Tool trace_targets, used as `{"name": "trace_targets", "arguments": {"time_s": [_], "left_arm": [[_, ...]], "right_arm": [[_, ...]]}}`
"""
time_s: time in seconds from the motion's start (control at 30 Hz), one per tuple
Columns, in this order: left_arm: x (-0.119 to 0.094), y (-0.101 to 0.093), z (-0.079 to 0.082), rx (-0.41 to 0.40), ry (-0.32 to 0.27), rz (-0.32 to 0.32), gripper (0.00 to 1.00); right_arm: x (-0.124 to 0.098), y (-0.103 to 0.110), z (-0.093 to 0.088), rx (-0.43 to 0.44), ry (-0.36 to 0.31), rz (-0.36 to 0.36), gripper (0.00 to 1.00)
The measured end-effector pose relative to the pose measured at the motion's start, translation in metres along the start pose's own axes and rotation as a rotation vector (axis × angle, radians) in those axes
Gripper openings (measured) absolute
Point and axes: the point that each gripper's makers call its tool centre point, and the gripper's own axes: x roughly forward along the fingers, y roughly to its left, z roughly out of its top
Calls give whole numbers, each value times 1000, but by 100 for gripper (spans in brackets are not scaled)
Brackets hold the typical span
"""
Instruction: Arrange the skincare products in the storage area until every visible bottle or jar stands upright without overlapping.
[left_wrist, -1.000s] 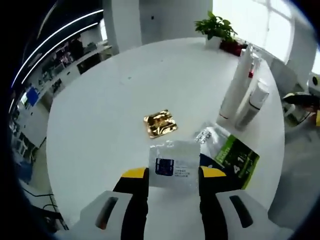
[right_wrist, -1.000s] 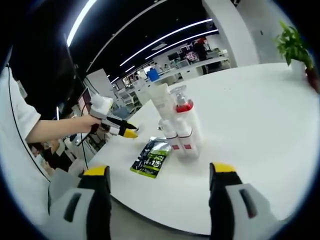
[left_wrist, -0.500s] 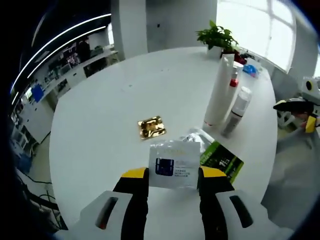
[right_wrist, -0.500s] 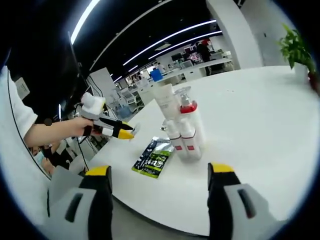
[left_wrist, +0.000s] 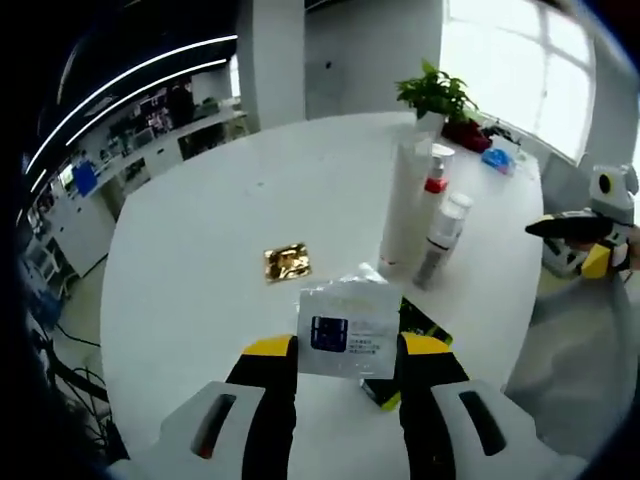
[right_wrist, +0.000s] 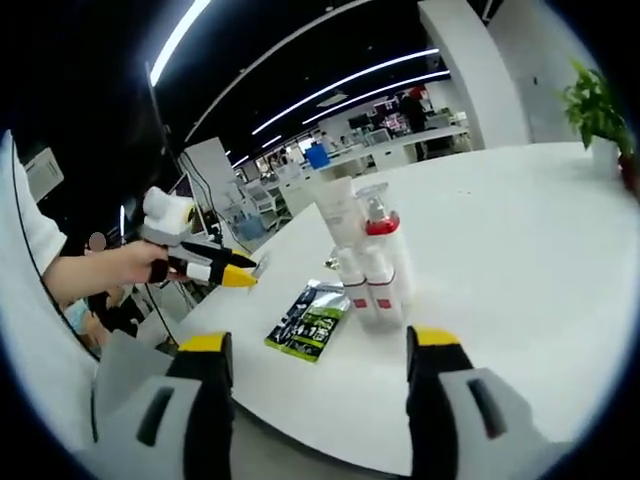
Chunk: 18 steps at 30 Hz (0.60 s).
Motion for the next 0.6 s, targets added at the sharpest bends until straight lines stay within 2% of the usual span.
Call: {"name": "trace_targets", "arguments": {"time_s": [0.27, 0.6], "left_arm": [[-9, -12, -8, -82, -22, 33, 37], [-15, -34, -16, -146, -46, 34, 37]], "right_arm": [[-1, 1, 3, -16, -18, -4, 67], [-1, 5, 4, -41, -19, 8, 64]]}}
